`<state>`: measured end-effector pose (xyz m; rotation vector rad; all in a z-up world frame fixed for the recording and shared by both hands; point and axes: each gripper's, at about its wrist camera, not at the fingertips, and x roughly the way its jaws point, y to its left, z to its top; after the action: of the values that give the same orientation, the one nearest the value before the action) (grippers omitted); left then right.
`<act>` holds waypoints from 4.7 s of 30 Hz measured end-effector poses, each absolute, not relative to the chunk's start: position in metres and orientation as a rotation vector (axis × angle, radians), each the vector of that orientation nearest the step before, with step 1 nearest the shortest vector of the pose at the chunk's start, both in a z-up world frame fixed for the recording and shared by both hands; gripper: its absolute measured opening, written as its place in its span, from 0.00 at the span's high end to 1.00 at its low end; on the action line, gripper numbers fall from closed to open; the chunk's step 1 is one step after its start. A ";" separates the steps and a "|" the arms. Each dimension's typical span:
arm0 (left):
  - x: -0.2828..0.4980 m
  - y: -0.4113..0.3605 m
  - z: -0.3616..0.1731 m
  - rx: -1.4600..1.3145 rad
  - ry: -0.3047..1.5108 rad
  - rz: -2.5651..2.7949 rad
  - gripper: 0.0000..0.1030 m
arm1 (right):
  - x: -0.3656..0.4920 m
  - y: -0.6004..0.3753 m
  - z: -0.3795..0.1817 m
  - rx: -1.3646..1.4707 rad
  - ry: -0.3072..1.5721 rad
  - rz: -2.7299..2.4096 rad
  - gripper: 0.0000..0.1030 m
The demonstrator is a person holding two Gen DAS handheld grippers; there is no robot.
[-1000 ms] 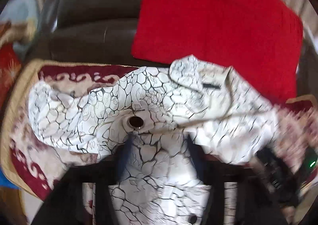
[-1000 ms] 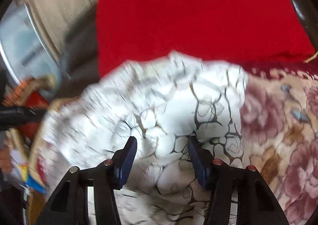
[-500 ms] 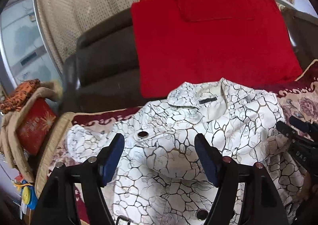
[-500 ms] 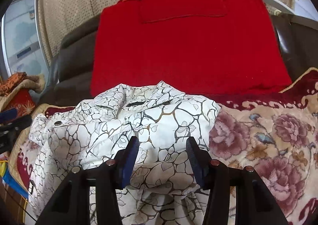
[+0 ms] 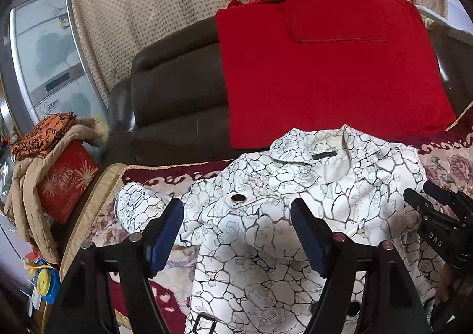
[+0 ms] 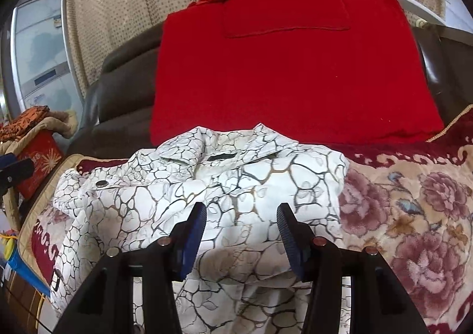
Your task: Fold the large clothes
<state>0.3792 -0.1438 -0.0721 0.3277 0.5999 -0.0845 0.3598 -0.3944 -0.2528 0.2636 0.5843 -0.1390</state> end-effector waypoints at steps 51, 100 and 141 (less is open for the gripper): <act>0.548 0.149 -0.165 -0.319 0.987 0.282 0.26 | 0.387 -0.381 -0.284 0.225 0.686 -0.129 0.46; 0.434 -0.104 -0.088 -0.071 0.656 -0.205 0.49 | 0.344 -0.469 -0.263 0.558 0.563 -0.175 0.31; 0.460 -0.047 -0.196 -0.323 0.819 -0.100 0.46 | 0.413 -0.432 -0.228 0.511 0.671 -0.029 0.92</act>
<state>0.4599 -0.0474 -0.1962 -0.3232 0.8189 -0.1002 0.4134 -0.4316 -0.2281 0.5105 0.6707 -0.0290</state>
